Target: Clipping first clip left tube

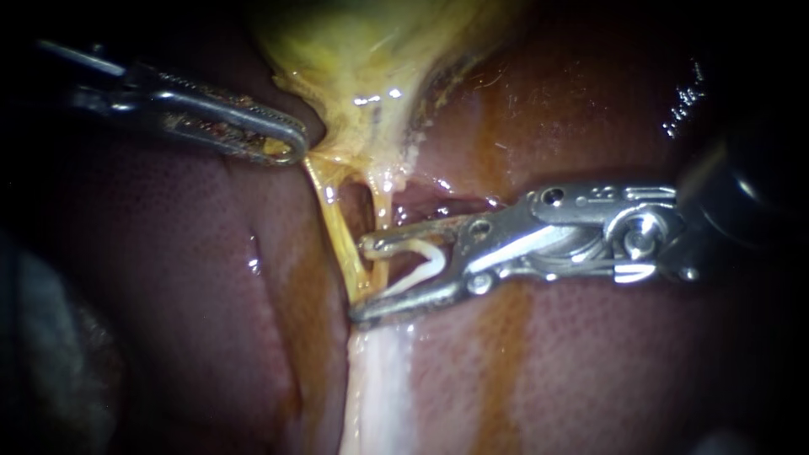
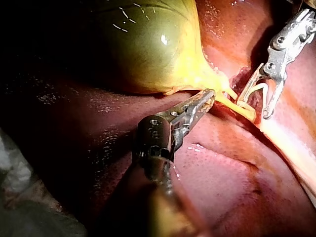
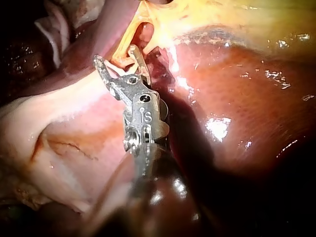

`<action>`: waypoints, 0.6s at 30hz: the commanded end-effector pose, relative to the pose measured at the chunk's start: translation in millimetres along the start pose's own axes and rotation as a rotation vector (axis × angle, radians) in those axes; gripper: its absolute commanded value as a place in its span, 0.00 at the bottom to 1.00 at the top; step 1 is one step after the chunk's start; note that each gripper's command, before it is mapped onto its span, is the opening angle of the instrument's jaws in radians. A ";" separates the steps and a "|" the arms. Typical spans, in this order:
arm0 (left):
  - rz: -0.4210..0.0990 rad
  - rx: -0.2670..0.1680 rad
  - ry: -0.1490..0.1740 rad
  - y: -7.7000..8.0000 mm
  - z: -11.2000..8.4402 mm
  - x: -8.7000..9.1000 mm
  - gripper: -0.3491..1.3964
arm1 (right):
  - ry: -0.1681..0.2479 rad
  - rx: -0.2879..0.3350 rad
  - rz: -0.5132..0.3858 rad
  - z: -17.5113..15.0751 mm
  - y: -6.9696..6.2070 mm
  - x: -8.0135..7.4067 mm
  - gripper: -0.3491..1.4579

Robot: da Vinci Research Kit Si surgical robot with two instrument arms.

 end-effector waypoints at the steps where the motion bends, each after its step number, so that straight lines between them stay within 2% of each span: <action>1: 0.000 0.000 0.000 0.0 0.0 0.0 0.00 | -0.001 -0.001 -0.003 0.1 0.2 -0.3 0.44; 7: 0.000 0.000 0.000 0.0 0.0 0.0 0.00 | 0.001 -0.004 -0.002 0.6 1.1 -1.3 0.44; 12: 0.000 0.000 0.000 0.0 0.0 0.0 0.00 | 0.041 0.011 -0.005 1.1 1.8 -1.5 0.44; 18: 0.000 0.000 0.000 0.0 0.0 0.0 0.00 | 0.082 0.042 -0.011 2.1 1.7 -1.2 0.44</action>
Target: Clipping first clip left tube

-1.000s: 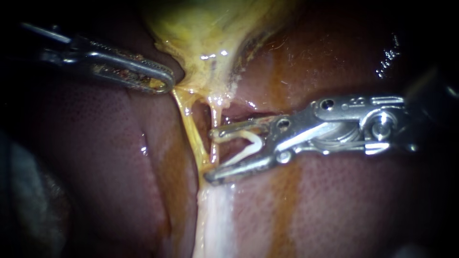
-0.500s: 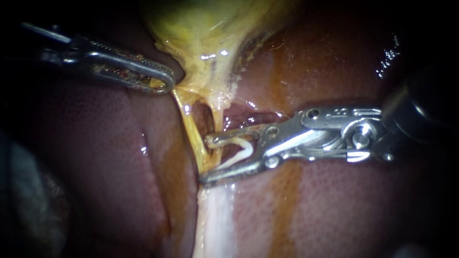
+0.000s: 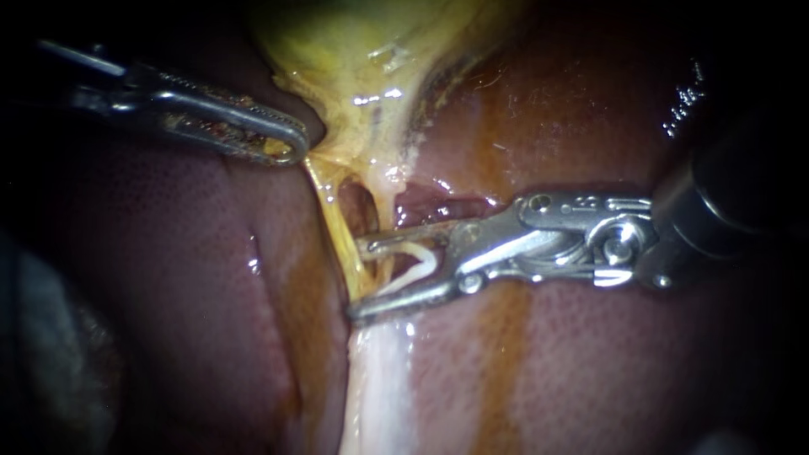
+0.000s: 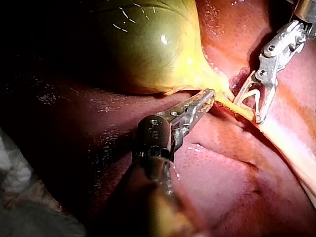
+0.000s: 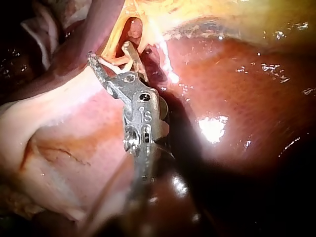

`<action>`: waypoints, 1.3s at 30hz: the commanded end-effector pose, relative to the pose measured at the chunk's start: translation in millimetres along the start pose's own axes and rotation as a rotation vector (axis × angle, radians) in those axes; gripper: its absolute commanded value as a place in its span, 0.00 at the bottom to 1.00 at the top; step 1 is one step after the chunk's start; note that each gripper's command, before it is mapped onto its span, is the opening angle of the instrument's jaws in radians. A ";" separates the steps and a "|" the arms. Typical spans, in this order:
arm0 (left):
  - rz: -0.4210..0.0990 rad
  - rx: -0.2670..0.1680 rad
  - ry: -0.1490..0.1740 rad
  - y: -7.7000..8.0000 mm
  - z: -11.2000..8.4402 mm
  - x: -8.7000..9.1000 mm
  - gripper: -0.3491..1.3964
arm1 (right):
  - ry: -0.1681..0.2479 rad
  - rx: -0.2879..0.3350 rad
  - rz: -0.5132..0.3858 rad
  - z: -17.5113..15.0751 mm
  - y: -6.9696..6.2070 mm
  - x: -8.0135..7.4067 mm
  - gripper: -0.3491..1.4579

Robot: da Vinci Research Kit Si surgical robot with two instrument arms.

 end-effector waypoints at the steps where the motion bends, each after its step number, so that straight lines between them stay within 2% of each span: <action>1: 0.000 0.000 0.000 0.0 0.0 0.0 0.00 | 0.001 0.006 0.003 0.2 0.0 0.1 0.44; 10: 0.000 0.000 0.000 0.0 0.0 0.0 0.00 | 0.012 0.029 -0.002 2.3 -0.3 0.5 0.44; 14: 0.000 0.000 0.000 0.0 0.0 0.0 0.00 | 0.015 0.037 -0.003 2.6 -0.9 0.8 0.44; 25: 0.000 0.000 0.000 0.0 0.0 0.0 0.00 | 0.030 0.136 -0.014 2.6 -5.4 3.1 0.43; 30: 0.000 0.000 0.000 0.0 0.0 0.0 0.00 | 0.036 0.140 -0.013 2.7 -6.3 4.0 0.42; 36: 0.000 0.003 0.001 0.0 0.0 0.0 0.00 | 0.040 0.137 -0.009 2.2 -6.0 4.4 0.34; 39: 0.000 0.003 0.001 0.0 0.0 0.0 0.00 | 0.041 0.137 -0.001 1.6 -6.0 4.6 0.21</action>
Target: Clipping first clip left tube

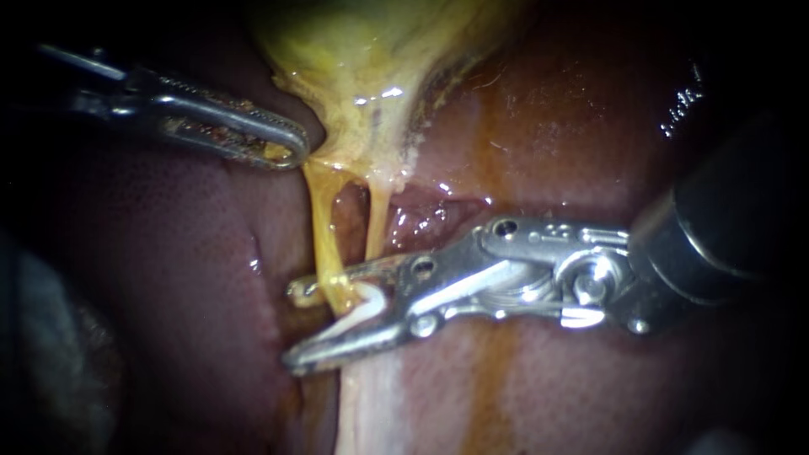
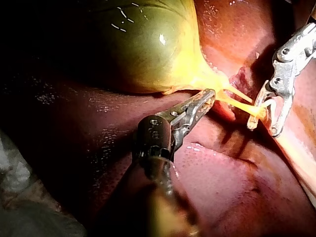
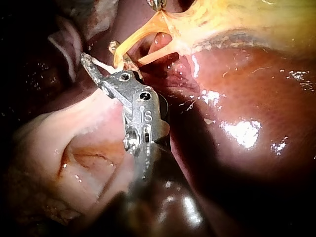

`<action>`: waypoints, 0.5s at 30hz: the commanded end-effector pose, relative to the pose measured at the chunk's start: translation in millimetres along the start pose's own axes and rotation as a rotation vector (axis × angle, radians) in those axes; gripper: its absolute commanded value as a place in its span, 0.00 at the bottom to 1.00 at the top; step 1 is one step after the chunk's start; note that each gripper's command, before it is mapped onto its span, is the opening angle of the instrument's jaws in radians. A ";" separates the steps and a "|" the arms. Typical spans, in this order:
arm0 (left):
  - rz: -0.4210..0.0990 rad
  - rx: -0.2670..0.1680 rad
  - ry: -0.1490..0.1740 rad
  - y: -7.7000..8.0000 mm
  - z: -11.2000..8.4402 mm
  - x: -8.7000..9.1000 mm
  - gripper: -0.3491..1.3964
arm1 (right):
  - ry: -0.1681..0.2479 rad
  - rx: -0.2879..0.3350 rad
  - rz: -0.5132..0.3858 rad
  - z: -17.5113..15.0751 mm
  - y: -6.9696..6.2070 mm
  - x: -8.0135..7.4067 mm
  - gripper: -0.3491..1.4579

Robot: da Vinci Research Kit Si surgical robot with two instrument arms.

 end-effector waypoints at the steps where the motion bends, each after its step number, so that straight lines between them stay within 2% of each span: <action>1: 0.000 0.001 0.000 0.0 0.0 0.0 0.00 | 0.006 -0.014 0.009 -0.2 -0.1 0.1 0.17; 4: 0.000 0.001 0.000 0.0 0.0 0.0 0.00 | 0.023 -0.050 0.030 -0.6 -0.1 0.5 0.12; 7: 0.000 0.000 0.000 0.0 0.0 0.0 0.00 | 0.025 -0.052 0.054 -0.7 -0.1 0.5 0.08; 10: 0.000 0.000 0.000 0.0 0.0 0.0 0.00 | 0.024 -0.051 0.101 -0.9 -0.1 0.3 0.00; 15: 0.000 0.000 0.000 0.0 0.0 0.0 0.00 | 0.024 -0.050 0.154 -1.3 -0.1 0.0 0.00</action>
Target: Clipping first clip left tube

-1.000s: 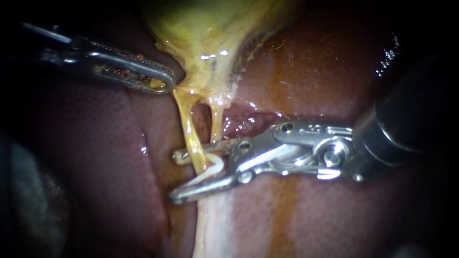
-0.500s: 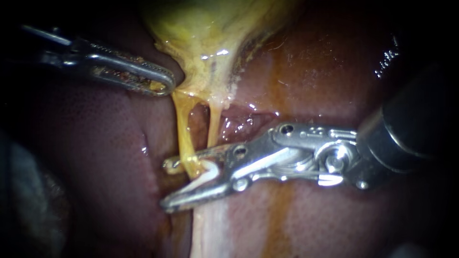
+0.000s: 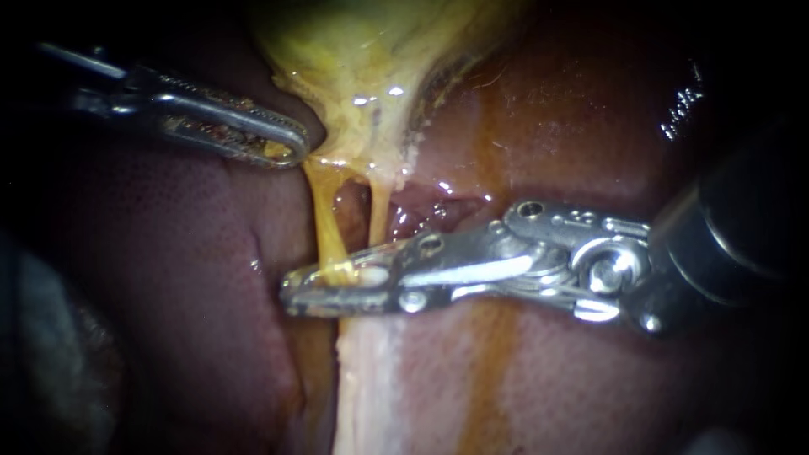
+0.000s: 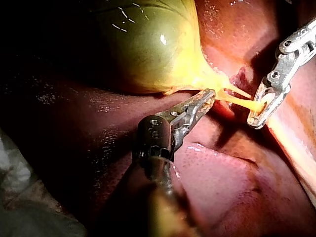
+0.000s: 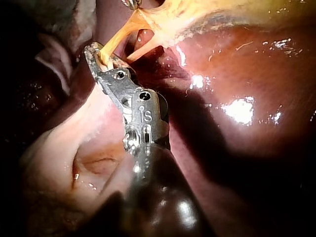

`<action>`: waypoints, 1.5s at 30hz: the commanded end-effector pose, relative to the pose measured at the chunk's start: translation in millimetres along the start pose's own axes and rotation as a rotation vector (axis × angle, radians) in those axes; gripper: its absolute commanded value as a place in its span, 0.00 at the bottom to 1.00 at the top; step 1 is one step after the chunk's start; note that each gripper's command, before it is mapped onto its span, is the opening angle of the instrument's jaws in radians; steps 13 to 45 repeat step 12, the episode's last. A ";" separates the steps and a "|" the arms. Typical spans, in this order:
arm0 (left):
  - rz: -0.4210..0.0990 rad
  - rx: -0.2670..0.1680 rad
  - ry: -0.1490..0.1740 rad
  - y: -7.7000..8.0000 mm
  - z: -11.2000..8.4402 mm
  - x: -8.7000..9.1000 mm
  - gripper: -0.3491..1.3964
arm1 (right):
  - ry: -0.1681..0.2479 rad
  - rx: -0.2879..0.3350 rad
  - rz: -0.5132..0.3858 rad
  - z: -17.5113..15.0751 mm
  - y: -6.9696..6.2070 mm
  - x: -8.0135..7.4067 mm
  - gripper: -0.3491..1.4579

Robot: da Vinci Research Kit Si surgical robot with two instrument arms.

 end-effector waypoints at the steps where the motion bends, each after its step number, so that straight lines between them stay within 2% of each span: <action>1: 0.000 0.000 0.000 0.0 0.0 0.0 0.00 | -0.002 0.004 -0.002 -0.2 0.0 -0.1 0.00; 12: 0.000 0.000 0.000 -0.1 0.0 0.0 0.00 | -0.007 0.009 -0.006 0.0 0.2 -0.7 0.00; 45: 0.000 0.000 0.000 -0.1 0.0 0.0 0.00 | -0.007 0.009 -0.006 0.0 0.2 -0.7 0.00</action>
